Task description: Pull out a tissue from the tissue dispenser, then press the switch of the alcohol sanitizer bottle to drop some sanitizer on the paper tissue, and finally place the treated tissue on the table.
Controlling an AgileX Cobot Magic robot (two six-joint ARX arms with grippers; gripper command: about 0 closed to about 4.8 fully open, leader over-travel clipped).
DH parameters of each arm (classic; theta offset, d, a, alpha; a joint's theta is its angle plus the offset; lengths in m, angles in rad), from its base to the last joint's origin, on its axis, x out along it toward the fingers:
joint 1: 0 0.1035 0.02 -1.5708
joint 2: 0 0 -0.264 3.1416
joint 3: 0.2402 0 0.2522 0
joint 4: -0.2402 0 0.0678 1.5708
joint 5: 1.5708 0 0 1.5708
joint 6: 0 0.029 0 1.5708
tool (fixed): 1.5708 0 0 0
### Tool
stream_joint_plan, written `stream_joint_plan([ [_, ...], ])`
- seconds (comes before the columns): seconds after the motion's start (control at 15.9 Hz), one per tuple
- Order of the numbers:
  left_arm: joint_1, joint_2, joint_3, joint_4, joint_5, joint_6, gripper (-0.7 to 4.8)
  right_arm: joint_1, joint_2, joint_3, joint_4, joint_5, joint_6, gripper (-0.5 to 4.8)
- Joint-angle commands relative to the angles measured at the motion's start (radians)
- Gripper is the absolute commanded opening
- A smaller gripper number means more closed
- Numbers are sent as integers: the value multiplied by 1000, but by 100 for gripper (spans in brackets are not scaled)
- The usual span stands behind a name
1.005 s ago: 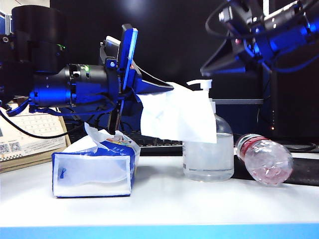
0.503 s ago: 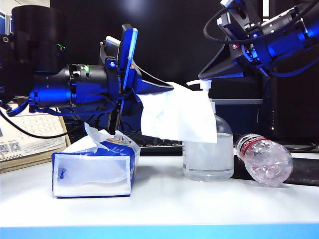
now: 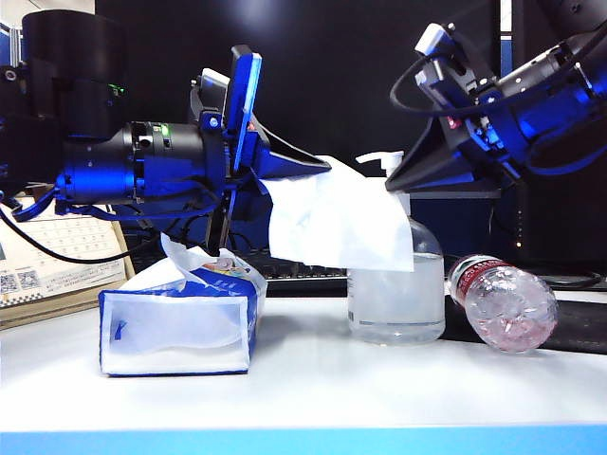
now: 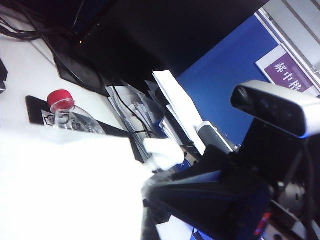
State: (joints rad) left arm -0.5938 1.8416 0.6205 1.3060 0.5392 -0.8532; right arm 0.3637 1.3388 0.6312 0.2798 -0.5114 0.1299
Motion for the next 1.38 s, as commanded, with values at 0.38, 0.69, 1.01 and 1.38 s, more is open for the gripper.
stream_joint_plan([
  [0.38,0,-2,3,18,6,8,-6,-5,-128,89,104,-21,31,-5],
  [0.69,24,-1,45,-27,0,55,-6,-5,-84,130,60,-21,10,-5],
  [1.01,29,-1,85,-100,39,72,-6,-5,-77,129,-54,-2,-46,-5],
  [1.38,29,-1,85,-97,51,67,-6,-5,-21,127,-67,19,-64,-5],
])
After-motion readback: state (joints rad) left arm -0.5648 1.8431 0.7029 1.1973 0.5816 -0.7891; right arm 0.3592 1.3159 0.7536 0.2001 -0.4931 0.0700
